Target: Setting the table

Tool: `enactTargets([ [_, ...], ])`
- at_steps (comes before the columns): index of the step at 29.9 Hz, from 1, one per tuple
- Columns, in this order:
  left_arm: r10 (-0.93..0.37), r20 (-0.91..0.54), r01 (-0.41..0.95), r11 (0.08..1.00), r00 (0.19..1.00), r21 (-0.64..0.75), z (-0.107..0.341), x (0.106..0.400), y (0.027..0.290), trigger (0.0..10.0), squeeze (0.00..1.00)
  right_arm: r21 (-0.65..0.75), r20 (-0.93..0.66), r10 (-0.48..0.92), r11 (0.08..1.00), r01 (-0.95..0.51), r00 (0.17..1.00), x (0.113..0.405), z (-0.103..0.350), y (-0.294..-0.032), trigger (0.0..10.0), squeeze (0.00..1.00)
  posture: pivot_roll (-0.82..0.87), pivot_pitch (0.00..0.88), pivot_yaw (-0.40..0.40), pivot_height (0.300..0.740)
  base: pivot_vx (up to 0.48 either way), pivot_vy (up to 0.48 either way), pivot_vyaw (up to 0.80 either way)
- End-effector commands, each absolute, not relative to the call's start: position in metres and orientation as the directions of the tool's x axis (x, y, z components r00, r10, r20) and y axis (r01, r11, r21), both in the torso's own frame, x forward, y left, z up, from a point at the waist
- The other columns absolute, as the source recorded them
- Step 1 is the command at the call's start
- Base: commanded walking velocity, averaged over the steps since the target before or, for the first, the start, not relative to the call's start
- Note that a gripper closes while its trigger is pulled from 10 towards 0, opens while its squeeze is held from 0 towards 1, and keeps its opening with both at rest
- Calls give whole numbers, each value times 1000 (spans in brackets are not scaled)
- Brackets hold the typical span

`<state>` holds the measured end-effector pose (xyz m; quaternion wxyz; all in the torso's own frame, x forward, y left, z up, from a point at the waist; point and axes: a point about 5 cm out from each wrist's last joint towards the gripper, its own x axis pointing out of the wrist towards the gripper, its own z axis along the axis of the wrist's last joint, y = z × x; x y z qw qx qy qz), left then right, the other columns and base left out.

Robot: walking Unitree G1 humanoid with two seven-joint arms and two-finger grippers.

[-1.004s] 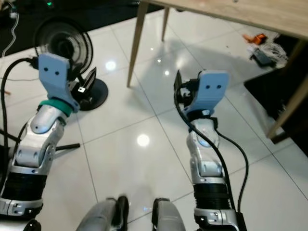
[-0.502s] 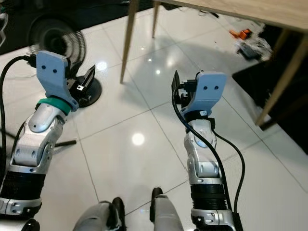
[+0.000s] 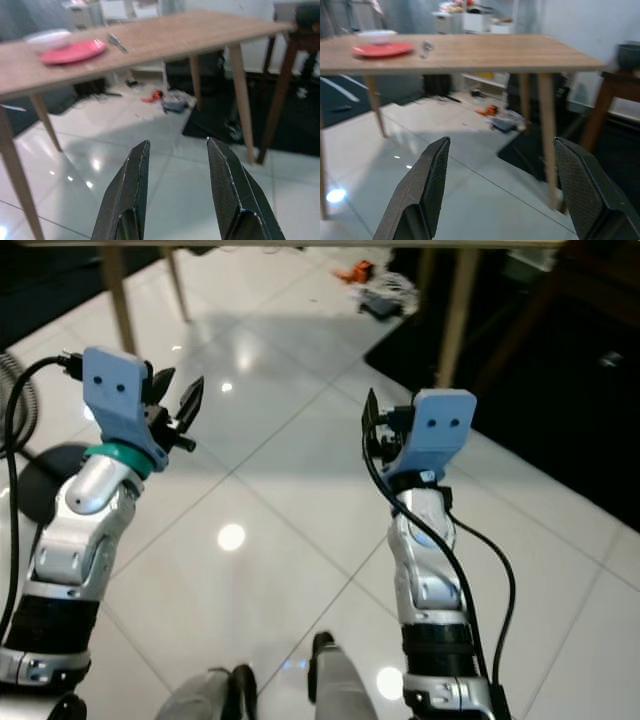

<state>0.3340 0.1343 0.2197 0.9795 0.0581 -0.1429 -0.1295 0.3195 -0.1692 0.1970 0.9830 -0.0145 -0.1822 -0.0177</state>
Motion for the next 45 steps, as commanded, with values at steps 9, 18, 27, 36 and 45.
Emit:
enactTargets([
  [9, -180, -19, 180, 974, 984, 140, 130, 325, 167, 10000, 0, -71, 134, 4, 997, 6, 991, 310, 124, -167, 10000, 0, -13, 185, 99, 740, 0, 0, -800],
  [18, -195, -249, 228, 967, 949, 114, 59, 292, 176, 10000, 0, -110, -96, 17, 994, -27, 995, 286, 56, -163, 10000, 0, -2, 194, 85, 740, 0, 0, -800],
  [27, -246, -199, 275, 952, 949, 137, 67, 300, 162, 10000, 0, -129, -90, -45, 991, 34, 995, 286, 54, -174, 10000, 0, -19, 190, 97, 740, 0, 0, -800],
  [36, -275, -106, 290, 942, 956, 169, 85, 313, 154, 10000, 0, -132, -37, -67, 989, 62, 997, 294, 61, -181, 10000, 0, -22, 179, 103, 740, 0, 0, -800],
  [45, -269, -46, 273, 944, 962, 186, 97, 318, 152, 10000, 0, -128, 22, -84, 988, 86, 996, 301, 75, -183, 10000, 0, -22, 171, 105, 740, 0, 0, -800],
])
